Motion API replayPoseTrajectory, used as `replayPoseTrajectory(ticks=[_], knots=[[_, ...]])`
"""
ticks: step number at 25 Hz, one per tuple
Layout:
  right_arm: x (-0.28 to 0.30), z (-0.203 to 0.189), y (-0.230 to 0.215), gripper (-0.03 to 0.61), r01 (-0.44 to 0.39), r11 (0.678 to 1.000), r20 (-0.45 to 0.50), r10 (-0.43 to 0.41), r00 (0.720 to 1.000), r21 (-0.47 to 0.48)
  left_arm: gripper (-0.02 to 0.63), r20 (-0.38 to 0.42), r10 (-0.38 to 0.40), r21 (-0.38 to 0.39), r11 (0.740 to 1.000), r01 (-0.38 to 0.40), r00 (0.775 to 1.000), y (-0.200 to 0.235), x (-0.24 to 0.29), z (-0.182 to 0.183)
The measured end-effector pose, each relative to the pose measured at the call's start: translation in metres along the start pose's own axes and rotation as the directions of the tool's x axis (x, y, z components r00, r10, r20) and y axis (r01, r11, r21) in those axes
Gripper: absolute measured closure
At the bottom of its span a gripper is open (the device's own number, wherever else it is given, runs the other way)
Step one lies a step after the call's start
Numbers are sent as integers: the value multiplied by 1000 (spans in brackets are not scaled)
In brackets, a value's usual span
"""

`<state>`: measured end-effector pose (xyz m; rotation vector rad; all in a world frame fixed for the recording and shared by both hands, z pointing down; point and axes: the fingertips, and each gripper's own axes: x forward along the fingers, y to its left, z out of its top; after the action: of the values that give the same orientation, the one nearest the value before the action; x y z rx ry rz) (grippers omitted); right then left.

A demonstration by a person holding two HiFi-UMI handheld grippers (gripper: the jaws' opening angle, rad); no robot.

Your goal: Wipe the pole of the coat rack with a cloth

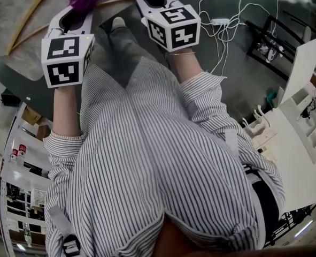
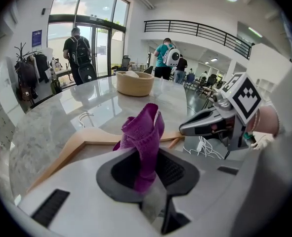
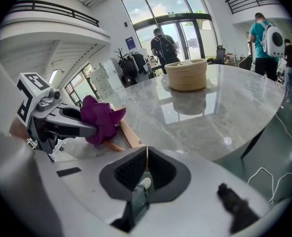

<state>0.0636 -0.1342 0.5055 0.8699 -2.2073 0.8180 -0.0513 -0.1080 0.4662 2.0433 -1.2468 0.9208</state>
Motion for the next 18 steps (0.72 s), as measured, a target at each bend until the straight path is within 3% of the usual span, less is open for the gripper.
replayPoseTrajectory(ticks=[18], knots=[[-5, -6, 3, 561, -9, 1000, 9, 9, 1000, 13, 520, -3, -119, 83, 989, 119, 993, -54, 17, 16]])
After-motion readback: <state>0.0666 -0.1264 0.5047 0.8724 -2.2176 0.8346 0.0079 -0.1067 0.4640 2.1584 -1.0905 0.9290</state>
